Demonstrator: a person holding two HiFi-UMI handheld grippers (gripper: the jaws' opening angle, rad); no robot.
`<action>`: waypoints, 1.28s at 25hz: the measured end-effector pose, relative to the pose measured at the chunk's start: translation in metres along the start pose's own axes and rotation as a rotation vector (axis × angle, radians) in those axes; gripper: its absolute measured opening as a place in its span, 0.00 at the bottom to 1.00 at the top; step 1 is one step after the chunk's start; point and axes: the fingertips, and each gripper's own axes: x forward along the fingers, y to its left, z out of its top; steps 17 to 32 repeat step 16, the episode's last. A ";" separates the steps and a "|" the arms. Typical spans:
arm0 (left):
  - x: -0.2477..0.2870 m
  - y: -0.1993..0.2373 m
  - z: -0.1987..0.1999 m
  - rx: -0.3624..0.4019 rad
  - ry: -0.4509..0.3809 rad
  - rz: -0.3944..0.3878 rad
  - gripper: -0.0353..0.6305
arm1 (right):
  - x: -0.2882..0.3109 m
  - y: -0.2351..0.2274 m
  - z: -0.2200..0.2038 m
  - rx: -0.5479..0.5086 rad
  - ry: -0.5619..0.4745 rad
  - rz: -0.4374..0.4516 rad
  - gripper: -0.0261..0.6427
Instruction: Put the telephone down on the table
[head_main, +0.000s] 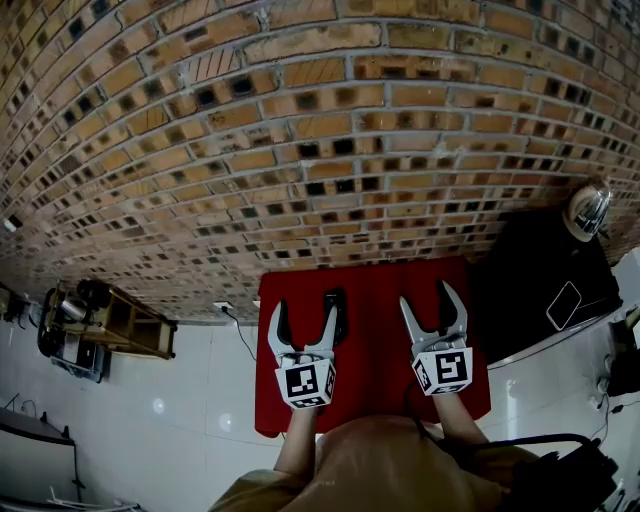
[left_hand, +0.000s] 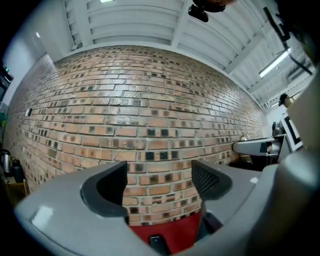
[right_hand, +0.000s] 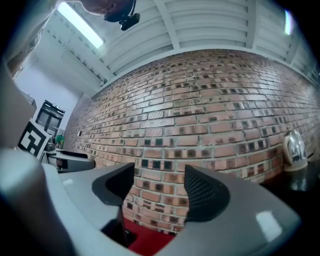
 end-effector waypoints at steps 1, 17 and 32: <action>0.001 -0.003 0.001 0.004 -0.004 -0.008 0.63 | 0.000 -0.001 -0.001 0.002 0.001 -0.003 0.49; 0.014 -0.028 -0.015 0.007 0.030 -0.061 0.63 | 0.001 -0.010 -0.001 0.013 0.010 -0.001 0.49; 0.014 -0.028 -0.015 0.007 0.030 -0.061 0.63 | 0.001 -0.010 -0.001 0.013 0.010 -0.001 0.49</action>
